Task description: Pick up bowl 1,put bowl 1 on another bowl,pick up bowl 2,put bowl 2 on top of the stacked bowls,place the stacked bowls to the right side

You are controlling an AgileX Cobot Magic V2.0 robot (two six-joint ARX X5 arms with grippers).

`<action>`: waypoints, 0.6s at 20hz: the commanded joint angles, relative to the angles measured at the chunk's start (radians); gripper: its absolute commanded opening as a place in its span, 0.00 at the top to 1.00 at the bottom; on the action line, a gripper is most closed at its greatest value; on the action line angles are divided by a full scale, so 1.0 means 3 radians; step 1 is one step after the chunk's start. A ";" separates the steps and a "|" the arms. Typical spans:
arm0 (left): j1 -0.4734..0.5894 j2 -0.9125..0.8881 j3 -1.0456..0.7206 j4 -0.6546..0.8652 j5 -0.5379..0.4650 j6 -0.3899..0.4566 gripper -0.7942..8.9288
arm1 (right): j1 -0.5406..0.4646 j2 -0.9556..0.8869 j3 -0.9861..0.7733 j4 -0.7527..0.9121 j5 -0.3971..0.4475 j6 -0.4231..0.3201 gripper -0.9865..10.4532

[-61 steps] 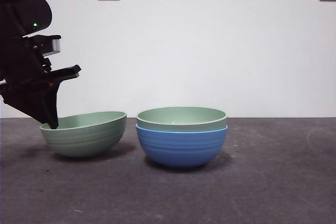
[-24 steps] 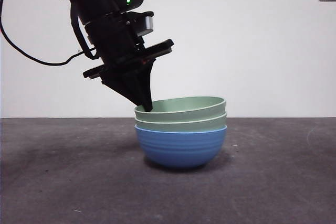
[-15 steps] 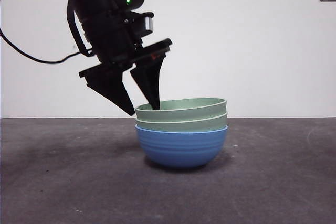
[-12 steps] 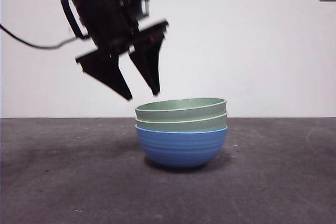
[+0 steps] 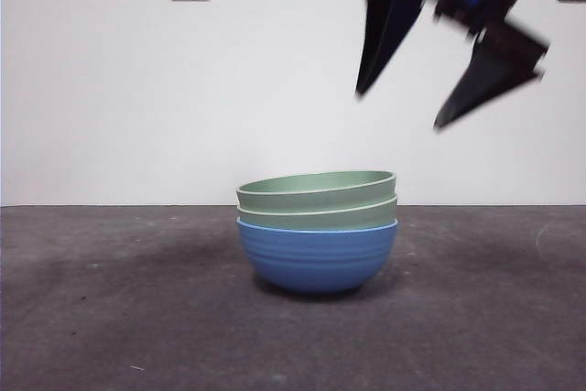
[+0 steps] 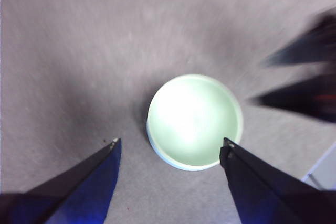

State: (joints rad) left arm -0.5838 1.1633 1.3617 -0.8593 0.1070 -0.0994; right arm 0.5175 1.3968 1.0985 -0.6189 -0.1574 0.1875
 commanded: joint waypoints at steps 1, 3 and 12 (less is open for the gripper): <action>-0.0013 -0.0268 0.0009 -0.0088 -0.0006 -0.0011 0.59 | -0.0047 0.0371 0.0001 0.0142 -0.0006 0.0112 0.52; -0.0013 -0.0448 0.0009 -0.0153 -0.0001 -0.0018 0.59 | -0.0090 0.0617 0.0001 0.0247 -0.0045 0.0148 0.52; -0.0013 -0.0645 0.0009 -0.0310 -0.0001 -0.0020 0.59 | -0.0128 0.1148 0.0001 0.0477 -0.0353 0.0306 0.72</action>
State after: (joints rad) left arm -0.5838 0.9710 1.3624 -0.9569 0.1070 -0.0994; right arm 0.4774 1.7340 1.0985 -0.4778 -0.2604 0.2733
